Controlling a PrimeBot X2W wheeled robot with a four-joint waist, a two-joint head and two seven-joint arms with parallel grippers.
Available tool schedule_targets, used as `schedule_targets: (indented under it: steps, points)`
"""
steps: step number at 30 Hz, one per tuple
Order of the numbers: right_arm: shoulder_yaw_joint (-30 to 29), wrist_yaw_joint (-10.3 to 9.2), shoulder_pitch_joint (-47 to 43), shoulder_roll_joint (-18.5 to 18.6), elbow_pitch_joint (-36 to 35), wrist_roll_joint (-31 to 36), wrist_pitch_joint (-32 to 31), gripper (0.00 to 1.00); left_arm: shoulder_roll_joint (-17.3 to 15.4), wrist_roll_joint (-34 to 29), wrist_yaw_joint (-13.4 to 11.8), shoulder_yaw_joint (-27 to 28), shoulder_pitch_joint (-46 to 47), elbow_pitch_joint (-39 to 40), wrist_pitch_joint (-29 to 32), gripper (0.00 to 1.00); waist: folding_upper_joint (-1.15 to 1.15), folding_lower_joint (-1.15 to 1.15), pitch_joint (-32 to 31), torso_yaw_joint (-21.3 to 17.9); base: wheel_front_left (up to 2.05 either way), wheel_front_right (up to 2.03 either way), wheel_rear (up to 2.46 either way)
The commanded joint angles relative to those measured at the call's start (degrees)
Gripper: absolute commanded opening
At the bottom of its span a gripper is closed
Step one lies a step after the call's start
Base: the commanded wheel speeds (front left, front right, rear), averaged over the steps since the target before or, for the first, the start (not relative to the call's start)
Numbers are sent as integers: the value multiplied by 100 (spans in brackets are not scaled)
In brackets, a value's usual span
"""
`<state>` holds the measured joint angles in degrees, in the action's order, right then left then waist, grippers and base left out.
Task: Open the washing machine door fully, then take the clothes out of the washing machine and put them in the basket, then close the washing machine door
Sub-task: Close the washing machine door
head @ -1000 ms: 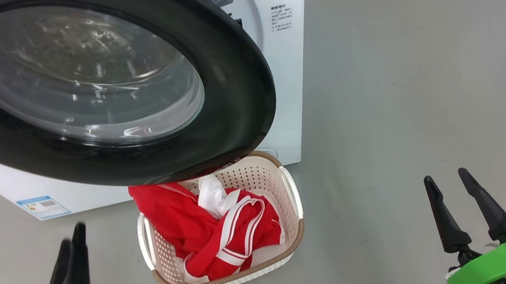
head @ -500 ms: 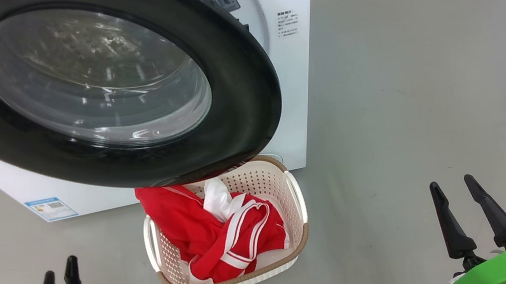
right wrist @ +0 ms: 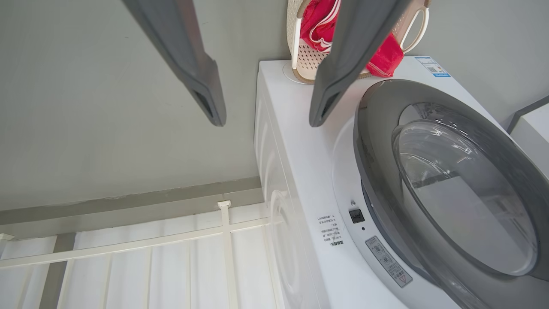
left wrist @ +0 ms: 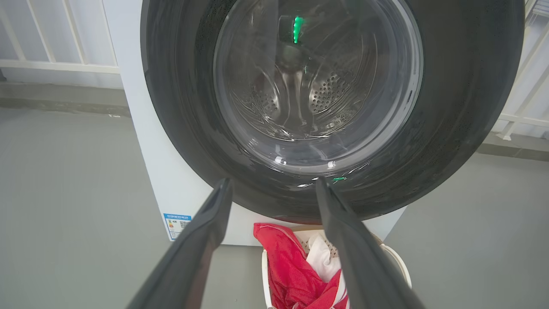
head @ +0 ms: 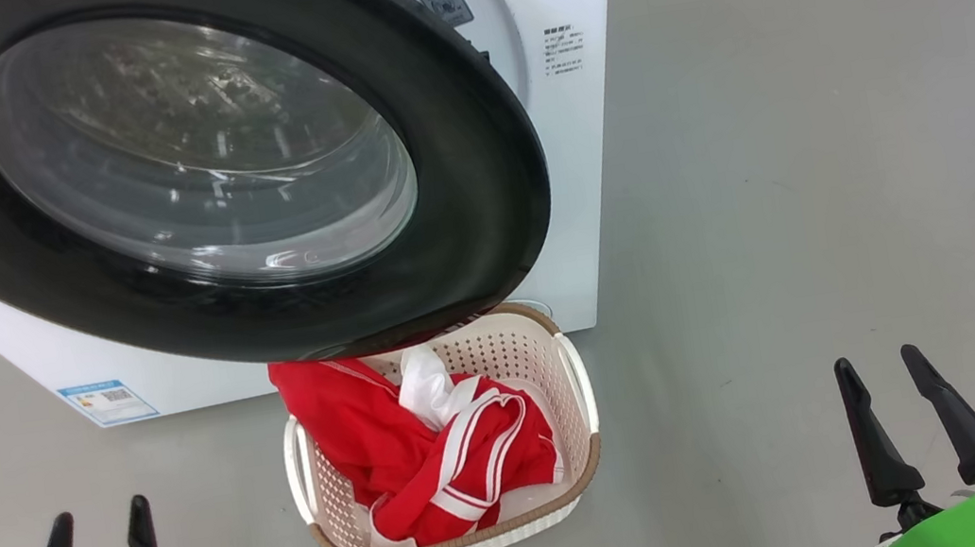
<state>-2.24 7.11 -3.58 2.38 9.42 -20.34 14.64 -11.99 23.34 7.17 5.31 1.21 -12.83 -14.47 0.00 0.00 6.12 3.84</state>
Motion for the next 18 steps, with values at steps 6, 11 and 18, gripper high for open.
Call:
schedule_targets:
  steps: [6,11,18]
  points:
    - [145,37,38,50,-164,91,36,100,129,-717,32,342,-118,319,-52,100,0,0,-38,-6,0,0,0]
    - [148,37,10,50,-135,96,36,100,219,-851,32,316,-211,281,-52,100,0,0,-84,-10,0,0,0]
    - [141,37,14,50,-146,96,36,100,225,-848,32,317,-198,286,-52,100,0,0,-94,-11,0,0,0]
